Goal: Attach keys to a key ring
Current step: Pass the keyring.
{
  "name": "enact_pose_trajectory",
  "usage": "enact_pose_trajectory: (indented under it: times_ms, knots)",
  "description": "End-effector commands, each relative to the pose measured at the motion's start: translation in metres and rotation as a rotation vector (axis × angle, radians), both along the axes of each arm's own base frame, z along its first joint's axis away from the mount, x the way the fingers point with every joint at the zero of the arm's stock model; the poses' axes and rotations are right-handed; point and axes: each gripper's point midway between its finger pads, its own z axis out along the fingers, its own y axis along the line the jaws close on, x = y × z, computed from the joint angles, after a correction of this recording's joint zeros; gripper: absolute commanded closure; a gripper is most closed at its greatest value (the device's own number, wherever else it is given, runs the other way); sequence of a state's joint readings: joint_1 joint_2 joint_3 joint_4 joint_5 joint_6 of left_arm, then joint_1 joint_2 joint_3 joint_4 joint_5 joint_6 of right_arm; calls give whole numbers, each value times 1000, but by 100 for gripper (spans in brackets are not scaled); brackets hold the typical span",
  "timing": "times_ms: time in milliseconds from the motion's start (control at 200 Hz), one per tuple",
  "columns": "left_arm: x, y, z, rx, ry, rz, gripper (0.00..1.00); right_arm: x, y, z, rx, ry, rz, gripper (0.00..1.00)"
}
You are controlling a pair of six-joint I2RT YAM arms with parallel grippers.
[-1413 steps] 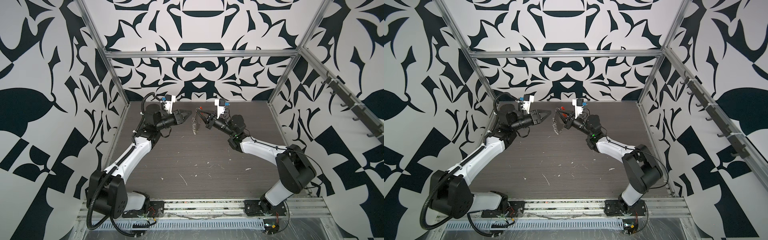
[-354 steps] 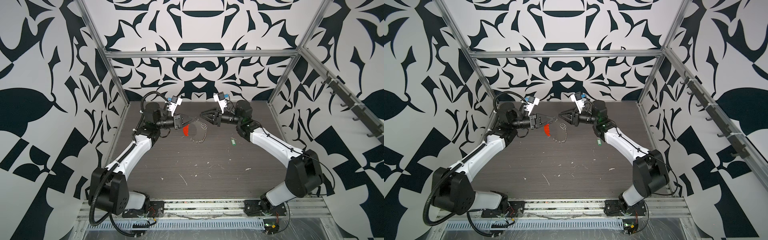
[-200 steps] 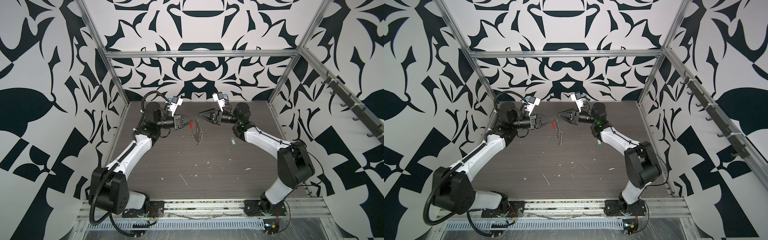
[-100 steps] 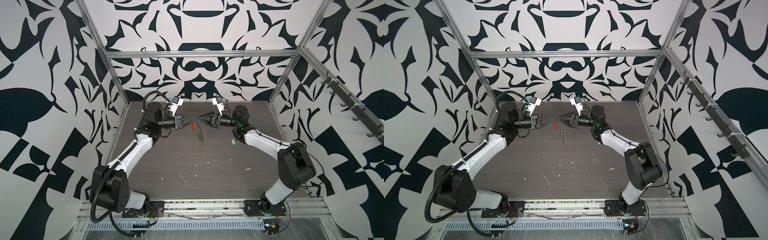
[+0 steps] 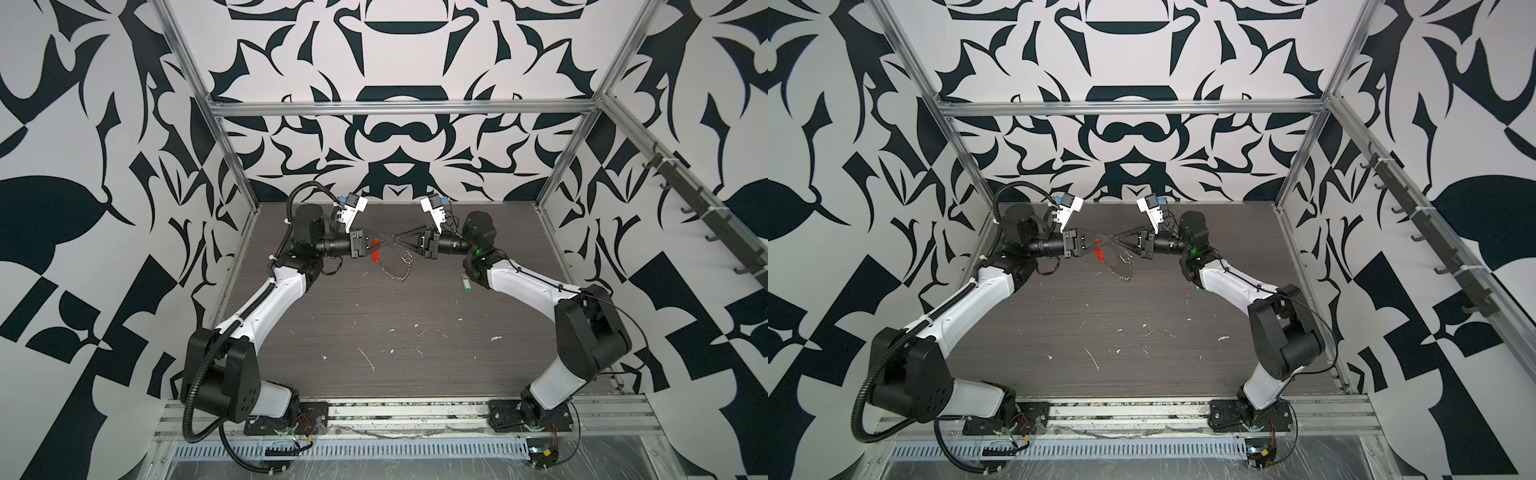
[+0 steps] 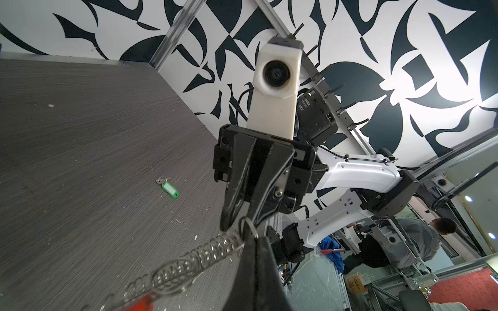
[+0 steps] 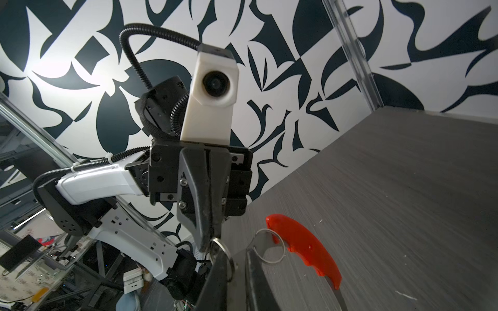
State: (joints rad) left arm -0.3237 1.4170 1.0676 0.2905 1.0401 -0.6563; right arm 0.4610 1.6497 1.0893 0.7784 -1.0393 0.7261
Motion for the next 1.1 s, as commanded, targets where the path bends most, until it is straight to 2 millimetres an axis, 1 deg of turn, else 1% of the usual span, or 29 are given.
enact_pose_trajectory:
  times_ms: [0,15,100,135,220,270,280,300,310,375,405,425,555,635,745,840,950,1095]
  knots:
    - [0,-2,19,-20,-66,-18,100,-11,-2,28,43,-93,0,98]
    - [0,-2,18,-19,-64,-16,100,-12,-2,28,44,-93,2,100]
    - [2,-2,17,-18,-64,-9,100,-13,0,31,51,-107,-10,100]
    - [4,-2,16,-16,-62,1,100,-11,-1,32,54,-118,-43,100]
    - [12,-1,12,-6,-52,50,100,8,-8,28,54,-162,-223,100]
    - [19,1,8,1,-43,89,100,16,-11,22,37,-192,-322,100]
    - [20,1,8,3,-43,96,98,16,-11,21,33,-199,-333,100]
    - [23,2,7,5,-40,115,90,19,-11,19,23,-207,-362,100]
    - [24,2,6,7,-35,122,88,20,-10,18,19,-215,-373,100]
    - [33,5,1,14,-27,179,84,22,-4,13,-9,-251,-431,100]
    - [37,7,1,14,-26,208,76,22,-2,11,-19,-268,-452,100]
    - [39,9,0,16,-24,227,73,21,0,10,-25,-281,-457,100]
    - [51,28,-2,23,-40,361,68,23,0,8,-25,-308,-508,100]
    - [52,39,-2,17,-57,401,67,21,-3,9,-16,-323,-515,100]
    - [52,44,-5,16,-54,389,66,17,-3,12,6,-328,-491,100]
    - [58,43,-11,21,-19,363,66,15,-2,16,36,-321,-474,100]
    - [66,34,-20,12,24,302,67,17,-2,17,49,-313,-477,100]
    - [69,21,-26,-73,89,213,67,20,-3,20,46,-318,-498,100]
